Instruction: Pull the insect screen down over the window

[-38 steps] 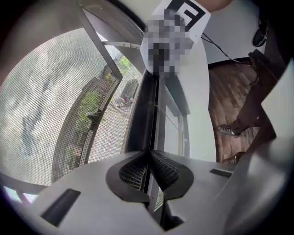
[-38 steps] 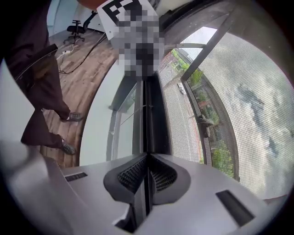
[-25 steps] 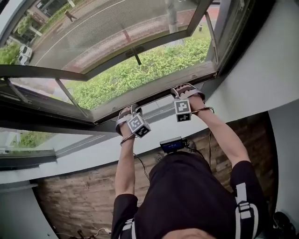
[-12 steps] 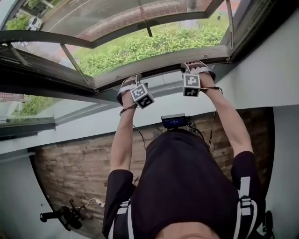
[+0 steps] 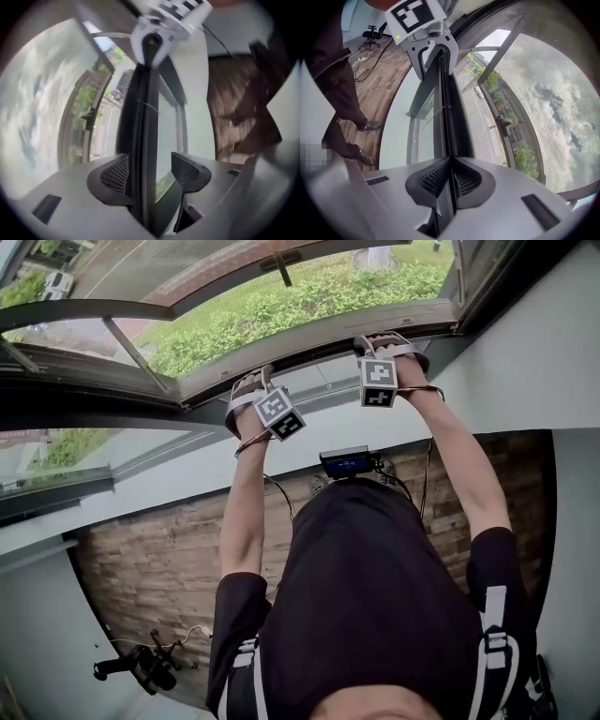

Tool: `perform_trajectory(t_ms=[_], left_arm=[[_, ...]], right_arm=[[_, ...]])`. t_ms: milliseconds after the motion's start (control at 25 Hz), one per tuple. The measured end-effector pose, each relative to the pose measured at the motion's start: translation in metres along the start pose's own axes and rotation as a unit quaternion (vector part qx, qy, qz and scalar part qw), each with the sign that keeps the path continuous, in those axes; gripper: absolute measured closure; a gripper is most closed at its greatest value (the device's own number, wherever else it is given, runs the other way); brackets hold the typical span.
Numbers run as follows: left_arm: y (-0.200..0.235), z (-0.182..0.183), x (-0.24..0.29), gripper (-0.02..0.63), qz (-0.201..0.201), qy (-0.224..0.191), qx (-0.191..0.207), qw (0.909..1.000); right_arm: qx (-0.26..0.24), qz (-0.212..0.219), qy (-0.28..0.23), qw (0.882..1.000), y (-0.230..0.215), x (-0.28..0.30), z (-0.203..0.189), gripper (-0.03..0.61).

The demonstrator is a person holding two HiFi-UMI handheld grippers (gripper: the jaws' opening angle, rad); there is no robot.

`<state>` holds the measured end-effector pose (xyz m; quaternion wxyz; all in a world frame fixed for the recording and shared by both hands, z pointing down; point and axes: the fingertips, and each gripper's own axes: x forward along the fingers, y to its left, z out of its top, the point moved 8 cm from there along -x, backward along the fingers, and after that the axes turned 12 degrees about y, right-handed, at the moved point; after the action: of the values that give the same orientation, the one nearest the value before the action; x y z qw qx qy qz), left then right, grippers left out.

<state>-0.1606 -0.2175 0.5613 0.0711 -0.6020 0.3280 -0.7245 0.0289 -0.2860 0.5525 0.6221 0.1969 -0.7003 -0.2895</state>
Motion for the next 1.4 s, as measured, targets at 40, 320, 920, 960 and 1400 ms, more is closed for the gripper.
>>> perform_trajectory(t_ms=[40,320,920,960,1400], left_arm=[[-0.003,0.0,0.002,0.316,0.038,0.025,0.04,0.9982],[0.013,-0.008,-0.013,0.311,-0.001,-0.055,-0.121,0.9911],[-0.026,-0.039,-0.108,0.331,-0.181,-0.453,-0.567,0.6632],[-0.036,-0.044,-0.114,0.331,-0.189,-0.474,-0.589,0.6261],[-0.085,-0.087,-0.179,0.33,-0.245,-0.632,-0.609,0.4112]], right_arm=[[0.001,-0.002,-0.002,1.0,0.0,0.0,0.0,0.555],[0.022,0.01,-0.007,1.0,-0.004,-0.006,-0.001,0.555],[0.245,0.048,-0.169,0.953,-0.009,-0.061,-0.044,0.555],[0.266,0.054,-0.189,0.944,-0.008,-0.065,-0.047,0.555],[0.465,0.074,-0.316,0.824,0.042,-0.127,-0.097,0.555]])
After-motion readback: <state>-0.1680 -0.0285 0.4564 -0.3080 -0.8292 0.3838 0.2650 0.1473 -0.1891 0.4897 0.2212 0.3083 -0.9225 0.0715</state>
